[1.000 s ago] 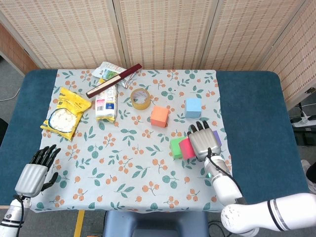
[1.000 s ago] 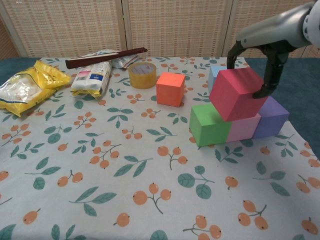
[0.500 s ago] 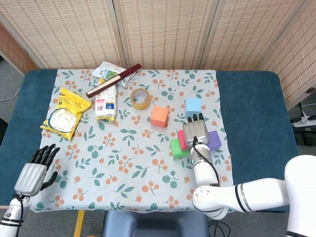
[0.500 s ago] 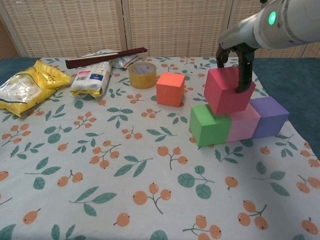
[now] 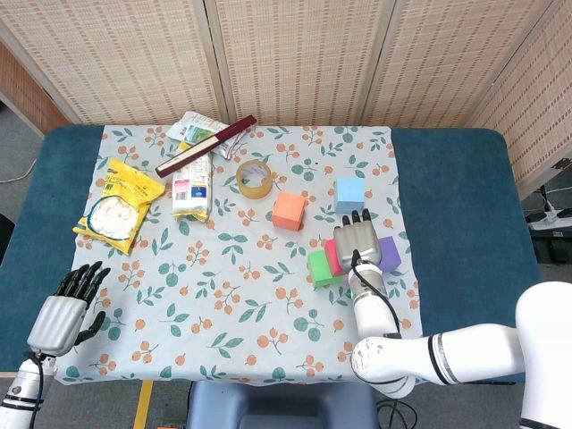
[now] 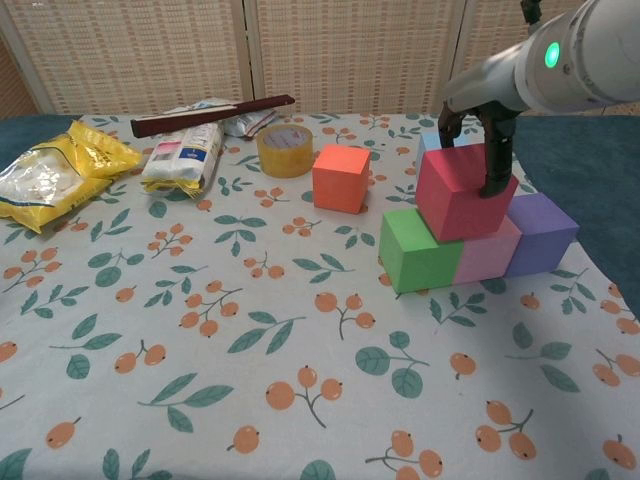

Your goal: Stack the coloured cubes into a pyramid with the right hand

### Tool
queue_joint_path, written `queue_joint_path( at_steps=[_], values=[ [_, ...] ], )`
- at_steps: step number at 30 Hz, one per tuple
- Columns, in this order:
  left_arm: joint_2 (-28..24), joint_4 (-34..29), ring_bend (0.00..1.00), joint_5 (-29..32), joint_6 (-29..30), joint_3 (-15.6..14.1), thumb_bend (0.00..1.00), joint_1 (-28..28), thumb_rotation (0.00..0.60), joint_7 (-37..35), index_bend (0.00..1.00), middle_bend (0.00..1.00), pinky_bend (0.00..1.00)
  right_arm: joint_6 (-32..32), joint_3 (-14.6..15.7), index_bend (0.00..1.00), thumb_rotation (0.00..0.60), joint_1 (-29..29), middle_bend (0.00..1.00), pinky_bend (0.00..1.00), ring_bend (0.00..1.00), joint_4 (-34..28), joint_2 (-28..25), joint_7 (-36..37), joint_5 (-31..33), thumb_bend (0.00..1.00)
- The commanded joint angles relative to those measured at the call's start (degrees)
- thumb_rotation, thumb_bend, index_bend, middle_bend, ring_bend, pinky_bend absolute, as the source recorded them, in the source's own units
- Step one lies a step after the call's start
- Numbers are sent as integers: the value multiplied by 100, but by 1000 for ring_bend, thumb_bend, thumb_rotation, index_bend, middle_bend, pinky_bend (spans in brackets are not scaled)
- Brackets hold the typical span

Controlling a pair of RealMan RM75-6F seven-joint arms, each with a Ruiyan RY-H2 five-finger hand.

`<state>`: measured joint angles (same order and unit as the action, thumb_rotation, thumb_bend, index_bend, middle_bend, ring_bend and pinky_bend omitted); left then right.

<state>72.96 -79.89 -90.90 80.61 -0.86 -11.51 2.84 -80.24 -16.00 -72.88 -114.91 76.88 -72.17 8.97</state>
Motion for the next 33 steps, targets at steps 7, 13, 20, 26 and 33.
queue_joint_path(
  at_steps=[7, 13, 20, 26, 33],
  values=[
    [-4, -10, 0, 3, 6, -2, 437, 4, 600, 11, 0, 0, 143, 9, 2, 725, 600, 21, 104, 0, 0, 7, 22, 26, -49, 189],
    [-4, -9, 0, 14, -15, -3, 437, -2, 600, 10, 0, 0, 143, 44, -2, 670, 600, 47, 105, 0, 0, 10, 6, 34, -12, 189],
    [-5, -17, 0, 36, -39, -3, 437, -5, 600, 32, 0, 0, 143, 96, 25, 583, 600, 48, 106, 0, 0, 74, 69, 28, -26, 189],
    [-18, -28, 0, 54, -34, 9, 438, -3, 600, 25, 0, 0, 143, 62, -52, 199, 600, 21, 11, 0, 0, 50, 57, -15, 188, 189],
    [-23, -29, 0, 47, -31, 6, 437, -4, 600, 4, 0, 0, 143, 114, -119, 15, 600, 69, 0, 0, 0, -59, -84, 54, 182, 189]
  ],
)
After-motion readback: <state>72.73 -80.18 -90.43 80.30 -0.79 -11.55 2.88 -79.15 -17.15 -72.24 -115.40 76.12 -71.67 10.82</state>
